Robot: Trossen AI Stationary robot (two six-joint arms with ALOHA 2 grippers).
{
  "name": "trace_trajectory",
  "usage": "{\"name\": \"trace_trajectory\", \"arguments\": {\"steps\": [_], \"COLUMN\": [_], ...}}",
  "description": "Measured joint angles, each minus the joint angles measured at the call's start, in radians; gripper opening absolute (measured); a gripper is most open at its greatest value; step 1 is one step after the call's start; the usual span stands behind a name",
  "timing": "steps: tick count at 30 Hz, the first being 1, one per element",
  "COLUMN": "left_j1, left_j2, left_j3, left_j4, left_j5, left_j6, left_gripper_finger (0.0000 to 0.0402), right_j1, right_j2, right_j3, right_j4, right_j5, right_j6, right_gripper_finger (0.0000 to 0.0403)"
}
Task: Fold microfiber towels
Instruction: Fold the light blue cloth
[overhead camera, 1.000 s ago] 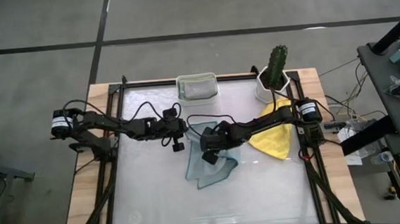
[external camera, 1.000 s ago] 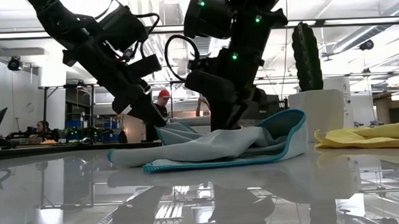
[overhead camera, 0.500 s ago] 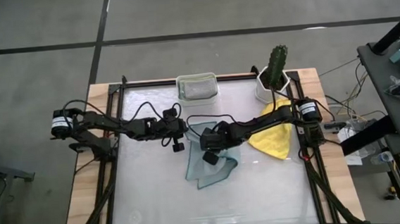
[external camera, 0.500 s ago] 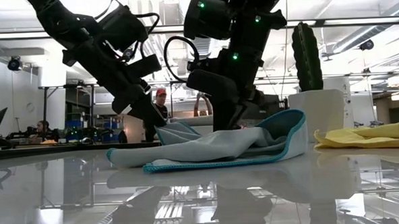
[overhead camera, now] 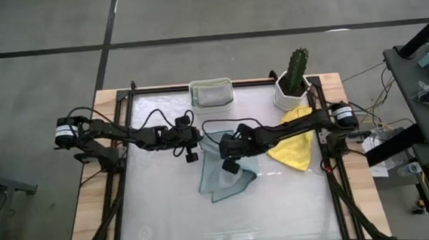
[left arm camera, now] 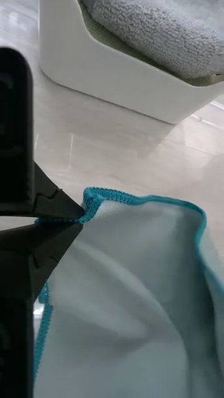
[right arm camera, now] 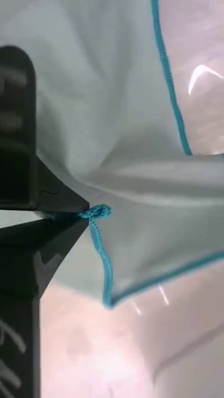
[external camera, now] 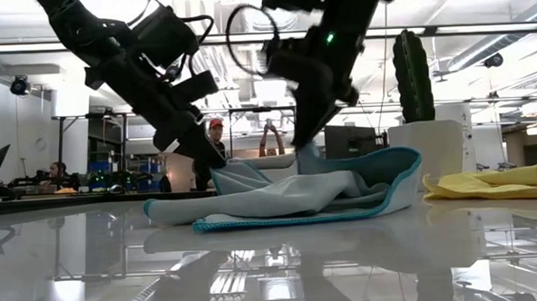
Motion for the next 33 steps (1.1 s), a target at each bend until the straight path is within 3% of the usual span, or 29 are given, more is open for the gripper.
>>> {"name": "trace_trajectory", "arguments": {"steps": [9, 14, 20, 23, 33], "left_j1": [-0.025, -0.058, -0.042, -0.012, 0.12], "left_j2": [-0.079, -0.227, -0.421, -0.507, -0.727], "left_j3": [-0.001, -0.002, 0.005, 0.016, 0.024], "left_j4": [0.004, -0.016, -0.04, -0.039, -0.041], "left_j5": [0.0, 0.004, 0.003, 0.001, -0.001], "left_j6": [0.024, 0.112, 0.258, 0.292, 0.44], "left_gripper_finger": [0.0, 0.0, 0.0, 0.0, 0.0], "right_j1": [0.08, 0.131, 0.145, 0.135, 0.063], "right_j2": [-0.175, -0.305, -0.45, -0.497, -0.611], "right_j3": [-0.003, -0.004, -0.006, -0.011, -0.015], "right_j4": [-0.105, -0.128, -0.143, -0.142, -0.083], "right_j5": [0.074, 0.137, 0.309, 0.373, 0.407], "right_j6": [-0.046, -0.079, -0.151, -0.247, -0.568], "right_gripper_finger": [0.0009, 0.0009, 0.0009, 0.0009, 0.0009]}}
